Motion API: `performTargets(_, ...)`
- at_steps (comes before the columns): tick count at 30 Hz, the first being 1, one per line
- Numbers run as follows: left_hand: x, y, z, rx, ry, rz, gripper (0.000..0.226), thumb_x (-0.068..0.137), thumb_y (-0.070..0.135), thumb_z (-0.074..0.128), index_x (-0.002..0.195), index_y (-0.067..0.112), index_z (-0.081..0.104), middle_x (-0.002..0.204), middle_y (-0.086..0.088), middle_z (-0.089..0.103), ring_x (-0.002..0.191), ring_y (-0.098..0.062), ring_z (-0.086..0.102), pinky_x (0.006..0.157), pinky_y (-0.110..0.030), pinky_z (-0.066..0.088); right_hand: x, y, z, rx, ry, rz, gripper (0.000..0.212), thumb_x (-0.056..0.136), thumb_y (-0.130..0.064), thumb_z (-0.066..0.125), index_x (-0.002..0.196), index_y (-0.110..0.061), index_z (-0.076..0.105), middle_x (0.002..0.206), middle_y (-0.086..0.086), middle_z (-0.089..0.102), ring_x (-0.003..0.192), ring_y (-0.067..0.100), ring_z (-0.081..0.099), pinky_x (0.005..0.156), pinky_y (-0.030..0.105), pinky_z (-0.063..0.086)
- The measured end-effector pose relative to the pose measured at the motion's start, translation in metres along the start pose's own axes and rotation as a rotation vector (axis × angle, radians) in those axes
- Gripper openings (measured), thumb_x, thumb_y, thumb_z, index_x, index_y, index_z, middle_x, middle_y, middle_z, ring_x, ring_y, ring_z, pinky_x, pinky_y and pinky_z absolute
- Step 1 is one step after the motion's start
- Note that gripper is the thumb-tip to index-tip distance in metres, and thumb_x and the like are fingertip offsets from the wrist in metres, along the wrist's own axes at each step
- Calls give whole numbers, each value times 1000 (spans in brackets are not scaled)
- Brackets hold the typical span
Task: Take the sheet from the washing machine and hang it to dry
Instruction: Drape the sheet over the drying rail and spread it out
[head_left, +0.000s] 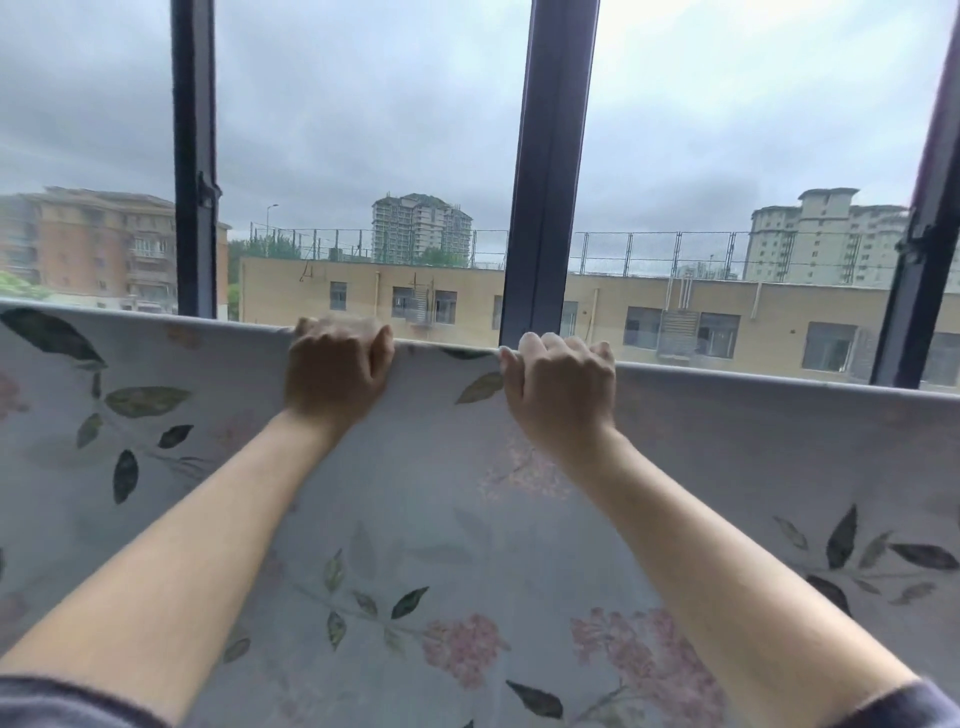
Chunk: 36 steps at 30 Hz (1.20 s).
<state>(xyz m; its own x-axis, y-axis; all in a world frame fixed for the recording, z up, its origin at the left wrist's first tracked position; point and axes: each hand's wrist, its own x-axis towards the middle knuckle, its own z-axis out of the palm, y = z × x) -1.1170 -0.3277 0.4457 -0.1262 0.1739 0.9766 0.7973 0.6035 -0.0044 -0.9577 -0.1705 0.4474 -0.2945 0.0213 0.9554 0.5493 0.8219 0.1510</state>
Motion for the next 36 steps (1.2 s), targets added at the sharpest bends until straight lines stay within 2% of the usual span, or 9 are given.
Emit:
performTargets(4,2,-2,-2,-40,5,80,39,92,32,33,64,14,54,59,-6,58,54,-26,57,69,-35,45,21,-58,5,0,-17,-7,48,90,-40,28,63,-16,59,53,3,59,46,25,56,54,29,33)
performTargets(8,3,-29,-5,-72,-63,126,39,92,33,33,64,15,53,59,-4,58,53,-27,57,66,-34,45,26,-74,9,-58,43,22,48,89,-37,32,52,-17,55,44,1,55,35,24,51,49,23,25)
performTargets(16,7,-116,-16,-79,-61,79,45,91,32,33,55,15,55,50,-5,57,42,-23,52,57,-30,43,27,-82,16,-127,79,57,45,86,-32,37,52,-16,60,43,1,56,35,25,50,49,22,25)
performTargets(20,3,-154,-17,-85,-19,26,47,92,29,32,54,14,55,50,-5,57,43,-15,35,62,-32,45,28,-85,20,-144,89,59,43,85,-31,38,52,-15,59,43,3,55,36,26,51,49,22,25)
performTargets(26,3,-162,-14,-61,-13,-61,53,94,30,28,55,9,59,51,-10,57,45,-17,37,72,-40,46,32,-107,21,-114,86,29,41,85,-31,36,52,-15,55,45,2,55,36,25,50,48,23,27)
performTargets(32,3,-137,-10,-55,-15,-38,54,94,31,28,56,10,60,51,-9,58,45,-17,38,69,-37,47,47,-179,34,0,0,-19,41,87,-33,32,59,-15,57,52,2,57,41,24,52,50,25,31)
performTargets(36,4,-142,-14,-77,-17,15,49,93,29,30,56,11,58,52,-7,58,44,-19,45,67,-36,47,50,-191,36,-7,-14,2,45,87,-35,31,58,-16,59,50,1,57,41,23,52,50,25,28)
